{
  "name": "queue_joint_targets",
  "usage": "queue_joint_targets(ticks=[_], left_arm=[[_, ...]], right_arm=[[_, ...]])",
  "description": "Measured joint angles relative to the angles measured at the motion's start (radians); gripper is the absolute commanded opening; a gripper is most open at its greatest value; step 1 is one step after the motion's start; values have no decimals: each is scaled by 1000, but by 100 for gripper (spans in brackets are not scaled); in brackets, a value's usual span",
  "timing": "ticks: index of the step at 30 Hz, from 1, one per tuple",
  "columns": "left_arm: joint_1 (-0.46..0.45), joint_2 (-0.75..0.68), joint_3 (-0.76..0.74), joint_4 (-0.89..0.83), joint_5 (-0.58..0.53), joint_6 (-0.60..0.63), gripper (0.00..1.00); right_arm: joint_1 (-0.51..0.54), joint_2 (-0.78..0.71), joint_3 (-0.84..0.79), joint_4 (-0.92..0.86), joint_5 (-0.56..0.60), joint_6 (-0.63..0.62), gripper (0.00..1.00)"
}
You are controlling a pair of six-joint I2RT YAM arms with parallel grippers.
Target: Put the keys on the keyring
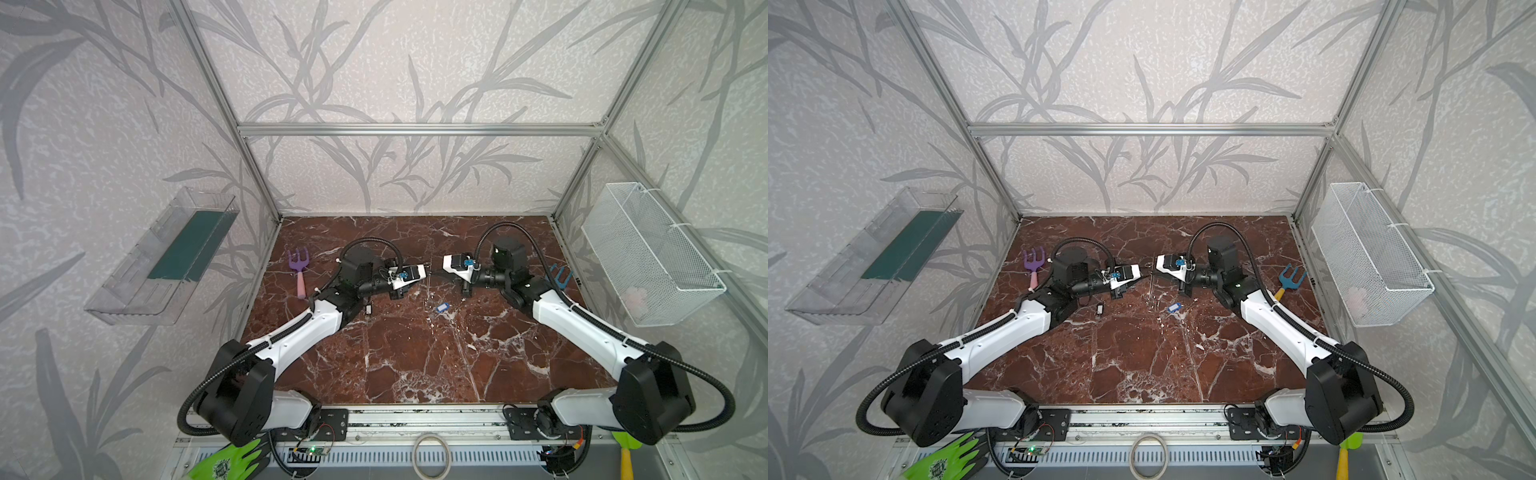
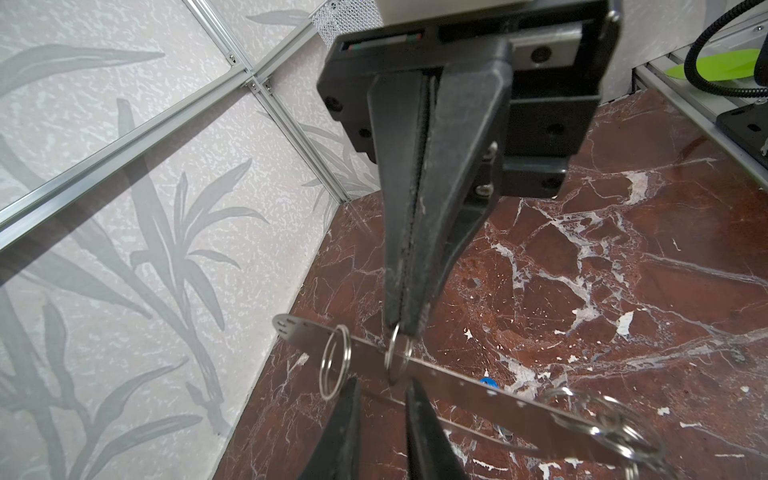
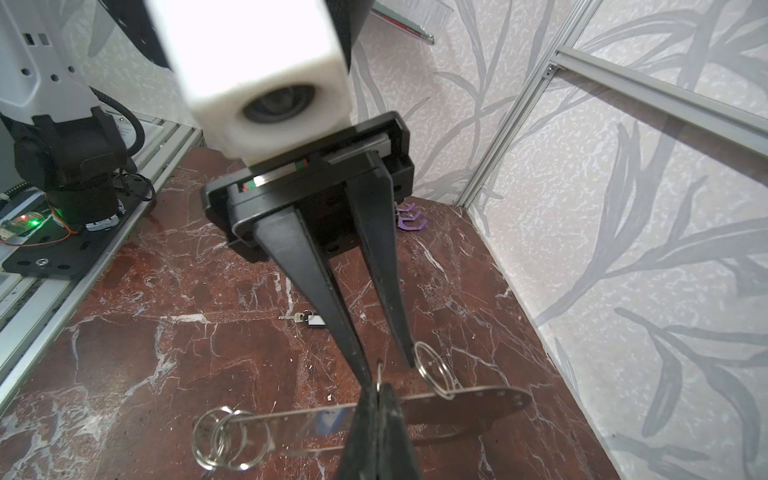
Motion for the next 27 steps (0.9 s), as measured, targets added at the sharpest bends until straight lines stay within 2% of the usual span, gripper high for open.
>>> queue_joint_targets(ticks=[17,23,27], left_arm=[[0,0,-5,41,34,-60,17],[1,-10,-14,29,-35,11,20],[13,-29,-33,6,-93,71,27]], right_arm=[[8,-16,-44,75,10,34,0],[8,-34,-61,76,26,33,0],[9,-37,-65,76,25,33,0]])
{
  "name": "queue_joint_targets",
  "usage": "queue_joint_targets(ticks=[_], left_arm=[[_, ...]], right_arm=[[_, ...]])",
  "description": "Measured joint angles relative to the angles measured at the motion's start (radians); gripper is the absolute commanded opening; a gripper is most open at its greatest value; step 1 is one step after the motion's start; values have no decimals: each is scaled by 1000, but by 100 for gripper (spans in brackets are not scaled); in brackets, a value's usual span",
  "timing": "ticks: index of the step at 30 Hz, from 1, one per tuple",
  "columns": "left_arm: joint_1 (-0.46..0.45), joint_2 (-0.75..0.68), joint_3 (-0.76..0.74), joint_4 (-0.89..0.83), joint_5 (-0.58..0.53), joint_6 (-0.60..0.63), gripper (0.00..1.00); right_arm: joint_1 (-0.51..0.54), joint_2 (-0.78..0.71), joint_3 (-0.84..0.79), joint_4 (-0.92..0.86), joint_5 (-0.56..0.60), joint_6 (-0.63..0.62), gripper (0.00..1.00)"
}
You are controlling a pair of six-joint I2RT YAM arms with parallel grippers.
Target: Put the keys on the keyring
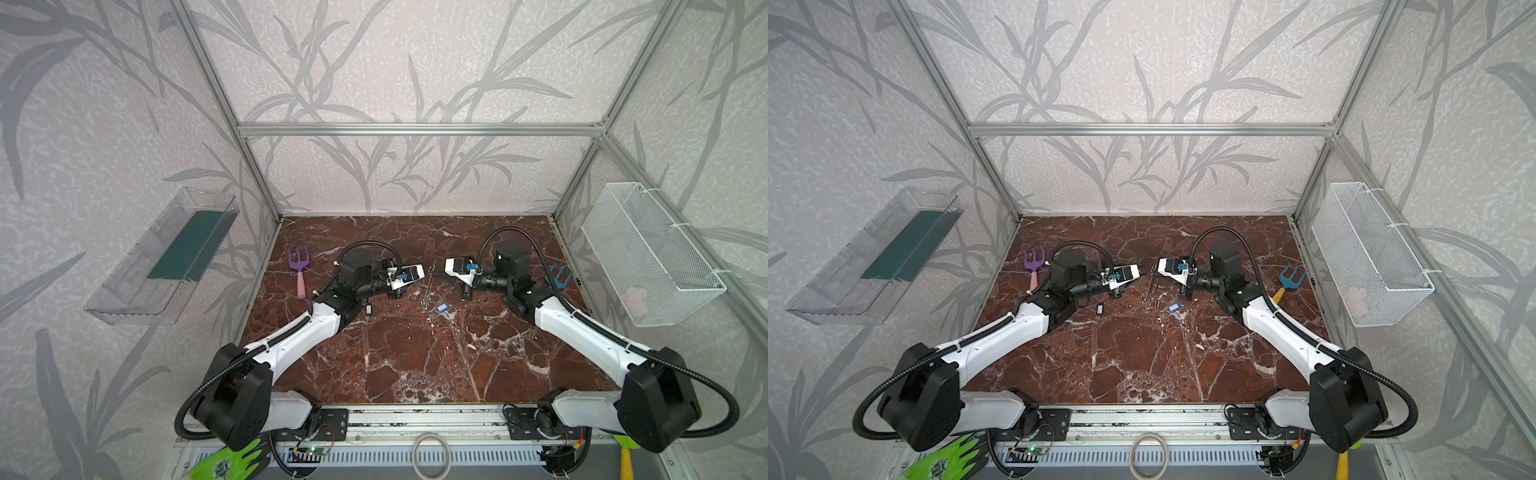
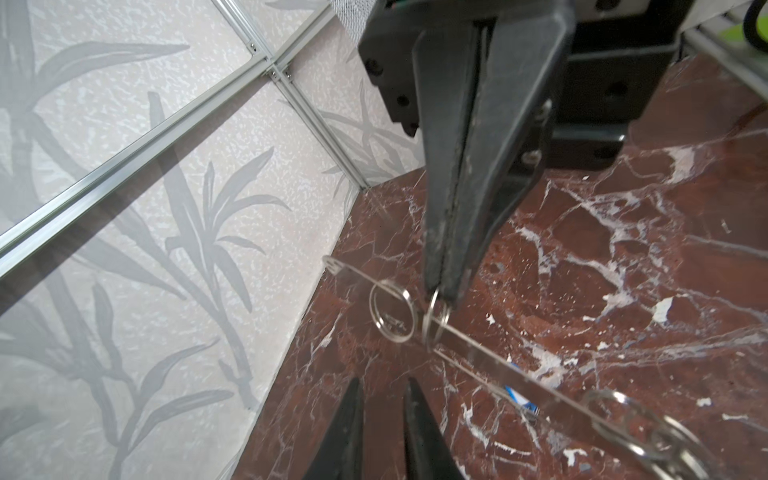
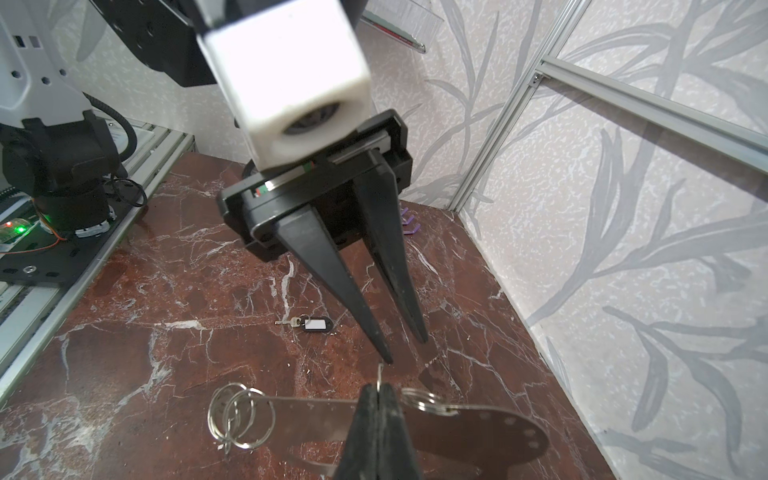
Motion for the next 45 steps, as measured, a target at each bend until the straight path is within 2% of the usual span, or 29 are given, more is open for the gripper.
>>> queue_joint_targets(ticks=[6,15,28,40,45], left_arm=[[8,2,-4,10,-15,27,41],[1,26,-13,101,-5,70,46],[-35,25,-51,130,-7,234,46],[-51,12,-57,187,-49,282,42],[-51,8,-57,192,-47,287,37]], right_arm=[[2,0,0,1,-11,7,0],[2,0,0,2,-40,39,0],[2,10,19,12,-55,101,0],[2,27,33,13,-90,133,0],[2,30,35,11,-103,138,0]])
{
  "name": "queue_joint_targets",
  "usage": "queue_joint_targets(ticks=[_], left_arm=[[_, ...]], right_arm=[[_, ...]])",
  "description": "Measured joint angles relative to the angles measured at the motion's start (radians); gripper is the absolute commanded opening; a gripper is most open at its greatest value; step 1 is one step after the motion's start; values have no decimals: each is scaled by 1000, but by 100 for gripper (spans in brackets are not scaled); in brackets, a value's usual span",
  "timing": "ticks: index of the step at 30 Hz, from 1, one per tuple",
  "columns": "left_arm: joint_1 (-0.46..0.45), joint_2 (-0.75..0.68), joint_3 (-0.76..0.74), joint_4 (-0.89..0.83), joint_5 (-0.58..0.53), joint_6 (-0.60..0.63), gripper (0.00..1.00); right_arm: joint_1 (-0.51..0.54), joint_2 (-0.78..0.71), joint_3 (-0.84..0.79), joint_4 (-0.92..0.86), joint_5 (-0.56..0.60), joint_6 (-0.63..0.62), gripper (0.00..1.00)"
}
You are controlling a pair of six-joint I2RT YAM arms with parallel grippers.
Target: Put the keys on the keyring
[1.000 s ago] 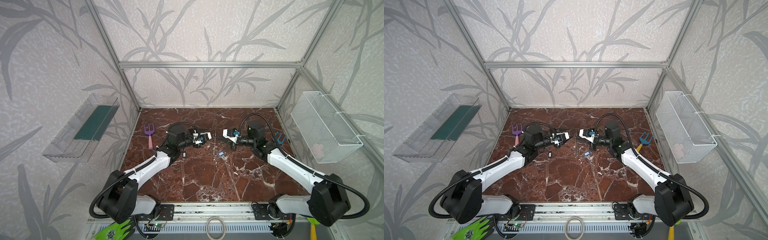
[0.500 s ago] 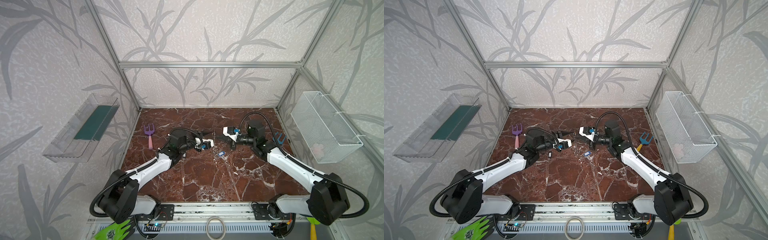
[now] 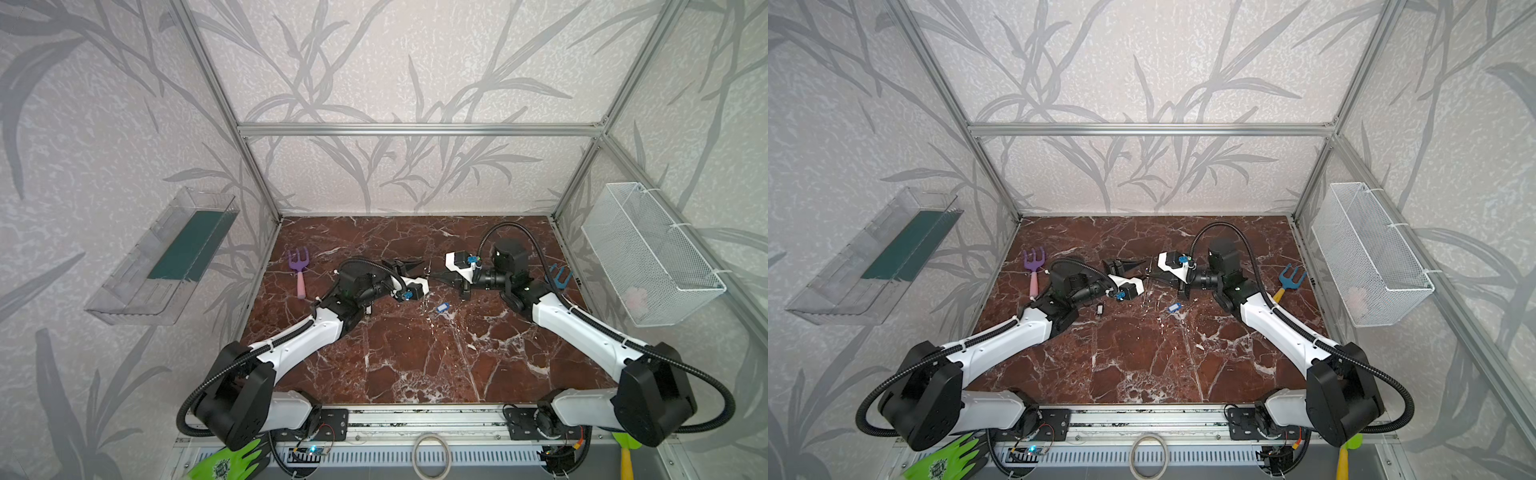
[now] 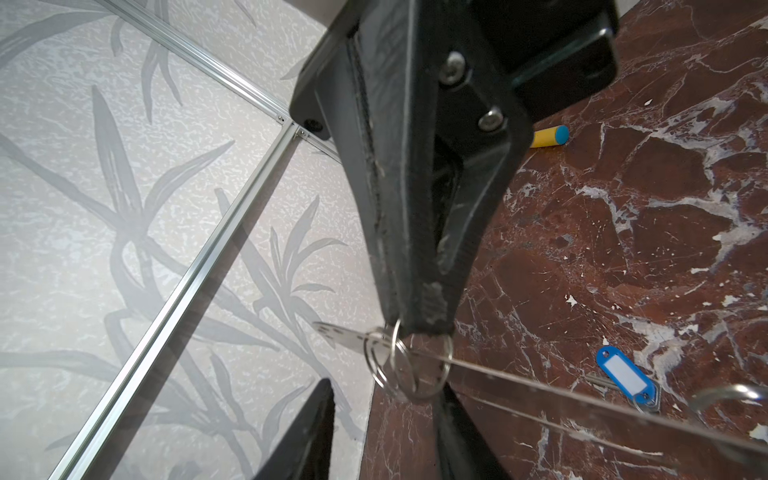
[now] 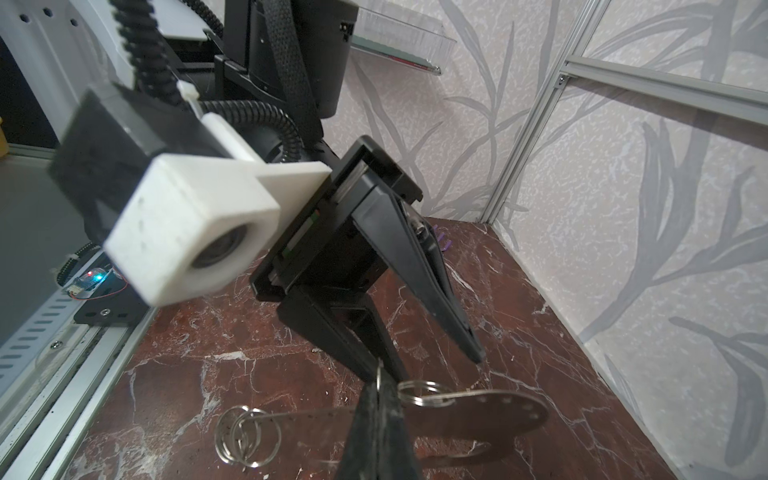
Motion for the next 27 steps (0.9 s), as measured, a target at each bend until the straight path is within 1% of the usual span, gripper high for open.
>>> queue_joint_targets(ticks=[2,4,10,15,17,22,23,25,27], left_arm=[[-1,-2,0,1,5,-1,33],[-3,-3,0,1,10,-1,25],[-13,-8,0,-4,18,0,15],[-16,-23,0,-8,18,3,3],[-16,-29,0,-13,18,2,0],[-16,-37,1,-35,24,-1,0],[-16,-37,2,-43,26,-3,0],[-16,-39,8,-77,36,-10,0],[-15,-39,21,-116,39,-20,0]], right_arm=[[0,0,0,0,-2,1,0],[0,0,0,-1,-3,2,0],[0,0,0,-12,-7,2,0],[0,0,0,-25,-14,2,0],[0,0,0,-29,-14,1,0],[0,0,0,-33,-13,-3,1],[0,0,0,-34,-12,-5,8],[0,0,0,-37,-2,-14,18],[-2,-2,0,-39,9,-27,26]])
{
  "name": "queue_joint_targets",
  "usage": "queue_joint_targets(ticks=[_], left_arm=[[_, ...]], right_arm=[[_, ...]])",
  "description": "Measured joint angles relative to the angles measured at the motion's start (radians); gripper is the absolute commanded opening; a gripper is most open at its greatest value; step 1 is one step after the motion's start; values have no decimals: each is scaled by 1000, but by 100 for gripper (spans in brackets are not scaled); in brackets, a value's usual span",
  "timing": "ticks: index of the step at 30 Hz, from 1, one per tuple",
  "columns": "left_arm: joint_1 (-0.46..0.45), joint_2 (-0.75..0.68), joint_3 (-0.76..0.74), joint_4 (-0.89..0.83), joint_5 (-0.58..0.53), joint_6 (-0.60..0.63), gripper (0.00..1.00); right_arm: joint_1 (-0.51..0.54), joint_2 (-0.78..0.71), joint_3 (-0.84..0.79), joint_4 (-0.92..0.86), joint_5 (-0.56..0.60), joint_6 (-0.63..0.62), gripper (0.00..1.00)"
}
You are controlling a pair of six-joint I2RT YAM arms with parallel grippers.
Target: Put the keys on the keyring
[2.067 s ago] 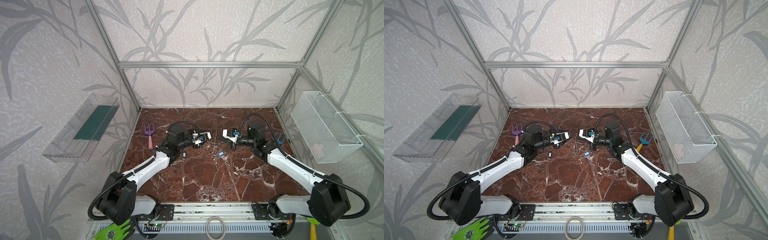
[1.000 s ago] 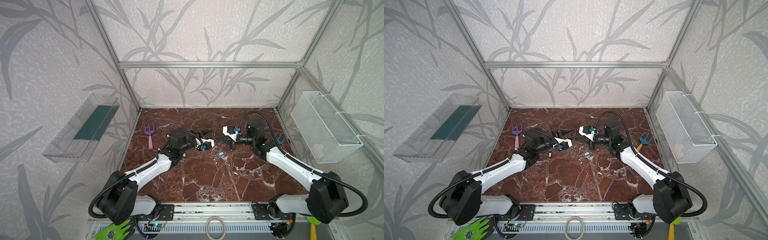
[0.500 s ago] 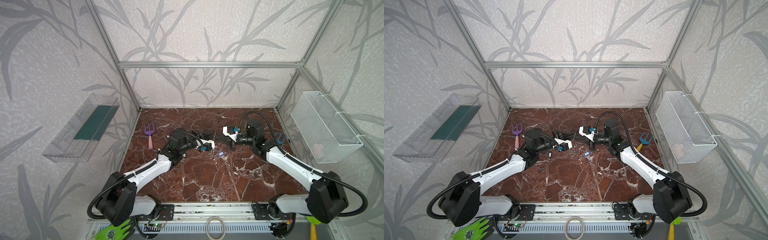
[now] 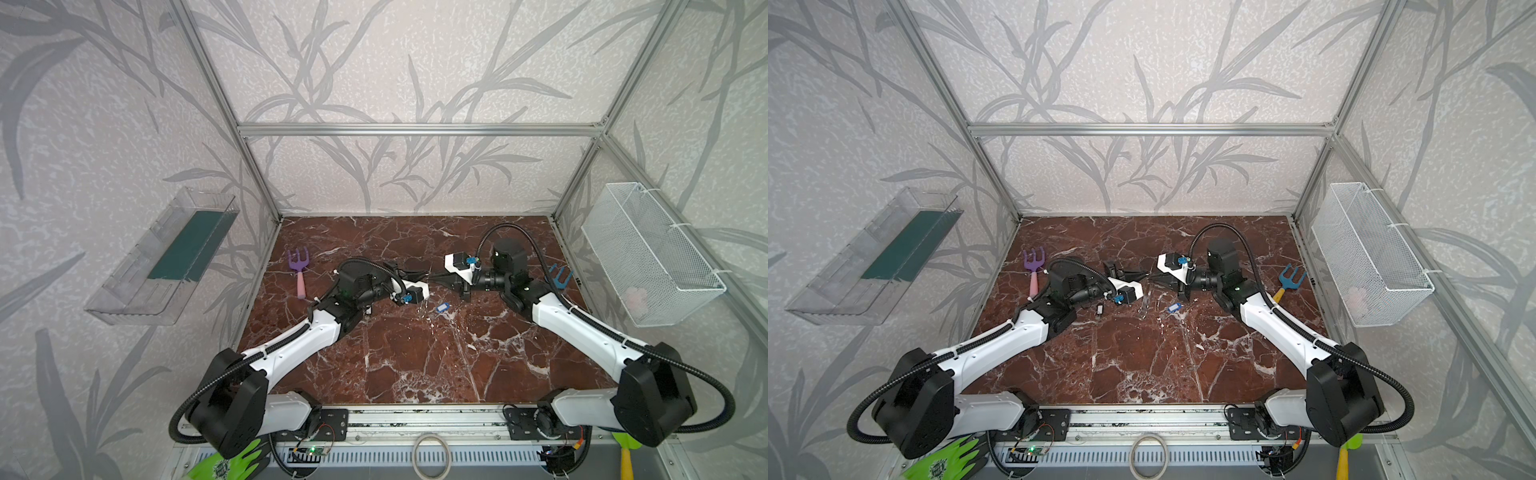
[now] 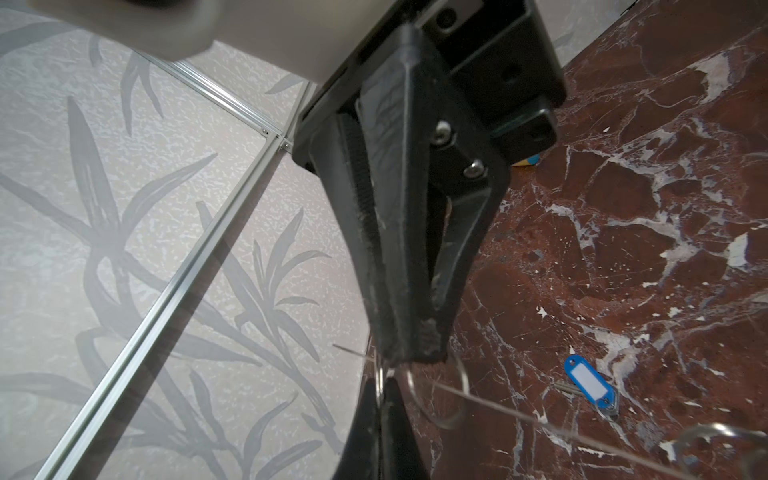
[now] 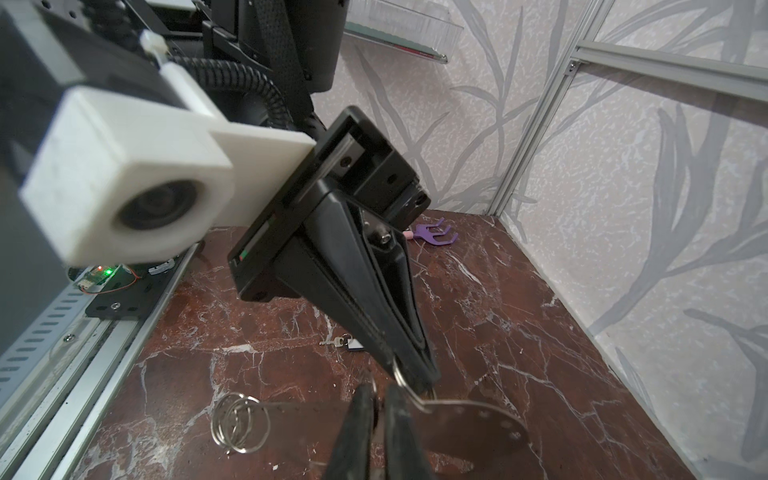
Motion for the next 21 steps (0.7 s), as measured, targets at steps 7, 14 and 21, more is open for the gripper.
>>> queue_joint_targets(ticks=[7,14,21], left_arm=[[7,-1,26,-76,40,-81,0],[19,-1,27,-59,88,-175,0],[25,2,27,-9,119,-247,0]], right_arm=[[-25,-51,-24,11,80,-61,28],[-34,-69,-22,3,93,-92,24],[-34,-63,-14,-16,44,-97,24]])
